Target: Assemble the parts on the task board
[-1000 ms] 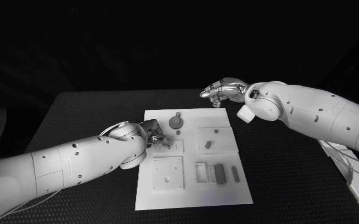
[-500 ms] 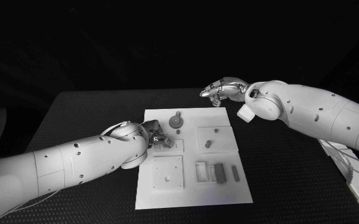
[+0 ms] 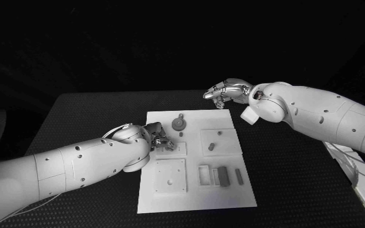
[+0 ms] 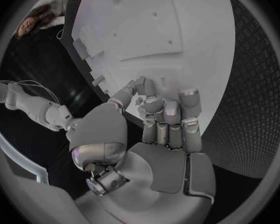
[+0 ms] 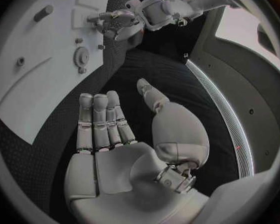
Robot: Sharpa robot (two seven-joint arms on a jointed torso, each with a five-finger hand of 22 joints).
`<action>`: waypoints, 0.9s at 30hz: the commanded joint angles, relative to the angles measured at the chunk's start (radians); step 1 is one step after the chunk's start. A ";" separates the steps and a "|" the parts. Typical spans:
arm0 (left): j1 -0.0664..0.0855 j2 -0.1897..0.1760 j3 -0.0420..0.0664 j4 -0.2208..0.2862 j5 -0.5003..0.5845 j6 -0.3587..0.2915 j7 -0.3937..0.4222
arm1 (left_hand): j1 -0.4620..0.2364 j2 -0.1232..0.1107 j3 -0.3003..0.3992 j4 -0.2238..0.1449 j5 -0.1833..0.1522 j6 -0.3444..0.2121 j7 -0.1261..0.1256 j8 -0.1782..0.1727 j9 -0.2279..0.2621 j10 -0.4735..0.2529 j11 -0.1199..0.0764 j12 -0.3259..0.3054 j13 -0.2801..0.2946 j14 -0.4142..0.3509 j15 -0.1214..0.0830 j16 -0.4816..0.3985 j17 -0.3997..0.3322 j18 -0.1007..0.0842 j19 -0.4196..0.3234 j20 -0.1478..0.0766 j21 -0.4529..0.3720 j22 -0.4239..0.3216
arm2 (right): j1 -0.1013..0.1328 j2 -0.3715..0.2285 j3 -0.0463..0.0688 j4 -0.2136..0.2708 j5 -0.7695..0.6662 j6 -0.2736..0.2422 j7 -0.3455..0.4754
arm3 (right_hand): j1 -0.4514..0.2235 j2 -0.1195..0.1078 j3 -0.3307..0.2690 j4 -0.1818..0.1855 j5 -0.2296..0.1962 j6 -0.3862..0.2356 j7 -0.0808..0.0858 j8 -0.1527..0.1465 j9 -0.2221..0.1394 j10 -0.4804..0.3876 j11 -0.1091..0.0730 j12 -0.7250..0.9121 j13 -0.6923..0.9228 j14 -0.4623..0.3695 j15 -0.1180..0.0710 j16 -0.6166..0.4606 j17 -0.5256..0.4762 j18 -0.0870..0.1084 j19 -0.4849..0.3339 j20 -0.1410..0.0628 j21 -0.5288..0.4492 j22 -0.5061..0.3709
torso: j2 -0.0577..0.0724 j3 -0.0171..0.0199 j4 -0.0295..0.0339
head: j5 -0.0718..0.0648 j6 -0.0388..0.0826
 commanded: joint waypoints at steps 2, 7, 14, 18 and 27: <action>-0.001 0.002 -0.002 0.000 -0.006 0.031 -0.003 | 0.056 0.064 0.050 -0.042 0.022 0.009 -0.003 0.005 0.002 -0.007 -0.005 0.005 0.005 0.020 -0.036 0.003 0.003 0.064 0.009 -0.013 0.008 0.021 | 0.000 0.000 0.000 0.002 -0.004 0.012 0.006 | -0.006 0.002 0.001 0.003 -0.006 0.000 0.010 -0.005 -0.002 -0.004 -0.001 0.004 -0.001 -0.008 0.000 0.006 -0.002 0.013 0.004 0.004 -0.007 0.002 | 0.000 0.0002 0.0005 | 0.000 -0.001; -0.001 0.005 -0.002 -0.002 -0.006 0.033 -0.003 | 0.054 0.059 0.052 -0.043 0.044 0.012 -0.004 0.008 0.004 -0.008 -0.006 0.006 0.008 0.020 -0.037 0.002 0.006 0.064 0.008 -0.012 0.010 0.021 | 0.000 0.000 0.000 0.002 -0.004 0.011 0.006 | -0.006 0.002 0.001 0.003 -0.006 0.000 0.010 -0.005 -0.002 -0.004 -0.001 0.005 -0.001 -0.008 0.000 0.006 -0.002 0.013 0.004 0.004 -0.007 0.002 | 0.000 0.0000 0.0004 | 0.000 0.000; -0.001 0.010 -0.002 -0.010 -0.022 0.039 -0.004 | 0.048 0.054 0.052 -0.038 0.067 0.026 -0.009 0.020 0.012 -0.005 -0.011 0.007 0.012 0.022 -0.039 0.002 0.009 0.064 0.009 -0.011 0.013 0.021 | 0.000 -0.001 0.000 0.003 -0.004 0.011 0.006 | -0.006 0.002 0.001 0.003 -0.006 0.000 0.010 -0.005 -0.002 -0.005 -0.001 0.005 -0.001 -0.008 0.000 0.006 -0.002 0.013 0.004 0.004 -0.007 0.002 | 0.000 0.0008 0.0001 | 0.001 -0.002; -0.001 0.013 -0.002 -0.014 -0.025 0.047 -0.006 | 0.046 0.054 0.052 -0.035 0.088 0.034 -0.014 0.033 0.027 -0.004 -0.016 0.007 0.015 0.023 -0.043 0.002 0.012 0.064 0.008 -0.010 0.016 0.021 | 0.000 -0.001 0.000 0.004 -0.004 0.010 0.006 | -0.006 0.002 0.001 0.003 -0.006 0.000 0.010 -0.005 -0.002 -0.005 -0.001 0.005 -0.002 -0.008 0.000 0.007 -0.002 0.013 0.004 0.004 -0.007 0.002 | 0.000 0.0009 -0.0001 | 0.002 -0.001; -0.001 0.017 -0.001 -0.026 -0.034 0.064 -0.007 | 0.051 0.055 0.054 -0.043 0.110 0.033 -0.017 0.043 0.045 -0.001 -0.018 0.006 0.018 0.024 -0.045 0.002 0.015 0.063 0.007 -0.009 0.020 0.021 | 0.000 -0.002 0.000 0.003 -0.004 0.010 0.006 | -0.006 0.002 0.001 0.003 -0.006 0.000 0.010 -0.005 -0.002 -0.005 -0.001 0.005 -0.002 -0.009 0.000 0.007 -0.002 0.013 0.004 0.004 -0.007 0.002 | 0.000 0.0004 -0.0010 | 0.002 -0.003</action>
